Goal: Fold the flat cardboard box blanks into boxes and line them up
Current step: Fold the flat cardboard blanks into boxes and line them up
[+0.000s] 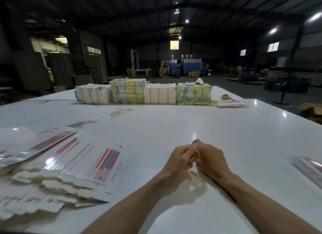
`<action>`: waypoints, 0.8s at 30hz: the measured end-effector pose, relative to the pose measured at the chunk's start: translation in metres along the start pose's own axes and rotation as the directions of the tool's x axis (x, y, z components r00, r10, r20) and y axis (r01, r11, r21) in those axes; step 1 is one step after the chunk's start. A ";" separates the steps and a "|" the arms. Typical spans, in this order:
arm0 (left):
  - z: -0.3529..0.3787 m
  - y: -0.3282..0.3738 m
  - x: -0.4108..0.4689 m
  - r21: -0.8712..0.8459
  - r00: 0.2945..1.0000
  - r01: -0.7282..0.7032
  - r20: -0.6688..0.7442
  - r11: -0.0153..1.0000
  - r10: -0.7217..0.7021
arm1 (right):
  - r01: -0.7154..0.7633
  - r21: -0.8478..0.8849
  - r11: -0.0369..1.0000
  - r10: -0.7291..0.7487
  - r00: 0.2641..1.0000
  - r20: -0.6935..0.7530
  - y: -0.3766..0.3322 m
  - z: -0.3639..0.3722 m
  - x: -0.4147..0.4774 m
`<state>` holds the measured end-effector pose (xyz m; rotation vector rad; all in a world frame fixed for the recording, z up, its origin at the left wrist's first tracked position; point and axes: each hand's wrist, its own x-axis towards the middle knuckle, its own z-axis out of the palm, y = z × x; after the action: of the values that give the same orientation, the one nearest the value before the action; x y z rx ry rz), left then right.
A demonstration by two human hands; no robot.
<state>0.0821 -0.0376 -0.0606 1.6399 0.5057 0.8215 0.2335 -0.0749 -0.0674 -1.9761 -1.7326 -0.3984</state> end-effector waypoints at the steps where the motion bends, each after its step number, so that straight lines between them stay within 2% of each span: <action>1: 0.000 0.000 0.002 0.024 1.000 0.006 -0.021 1.000 -0.006 | 0.003 0.000 1.000 -0.003 1.000 -0.022 0.004 0.003 0.001; 4: -0.013 0.005 0.010 0.264 0.992 0.053 -0.127 0.963 -0.020 | -0.063 0.074 0.995 0.070 0.993 -0.092 0.013 0.007 0.004; 8: -0.062 0.019 0.018 0.514 0.965 0.221 -0.236 0.829 -0.112 | -0.144 0.203 0.969 0.155 0.987 -0.041 0.018 0.010 0.006; 10: -0.097 0.028 0.018 0.648 0.947 0.286 -0.302 0.706 -0.107 | -0.162 0.253 0.954 0.175 0.984 -0.031 0.019 0.010 0.007; 13: -0.164 0.044 0.006 0.798 0.884 0.430 -0.467 0.422 -0.018 | -0.177 0.289 0.941 0.186 0.983 -0.003 0.019 0.011 0.008; 16: -0.242 0.059 -0.021 0.797 0.795 0.585 -0.600 0.154 0.088 | -0.188 0.306 0.933 0.195 0.981 0.006 0.018 0.011 0.009; 18: -0.287 0.066 -0.040 0.727 0.726 0.686 -0.681 -0.023 0.094 | -0.186 0.321 0.928 0.195 0.981 0.004 0.017 0.010 0.009; 19: -0.306 0.068 -0.050 0.683 0.688 0.726 -0.722 -0.076 0.078 | -0.184 0.327 0.927 0.193 0.981 0.006 0.017 0.009 0.008; 22: -0.346 0.066 -0.079 0.586 0.589 0.804 -0.808 -0.097 0.003 | -0.182 0.341 0.922 0.189 0.982 0.013 0.016 0.007 0.008; 24: -0.357 0.062 -0.095 0.578 0.578 0.812 -0.816 -0.085 -0.032 | -0.188 0.350 0.918 0.194 0.981 0.016 0.016 0.007 0.008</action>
<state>-0.2523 0.1170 0.0043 2.0121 2.5182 0.2636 0.2497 -0.0659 -0.0720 -1.8475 -1.4611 -0.0340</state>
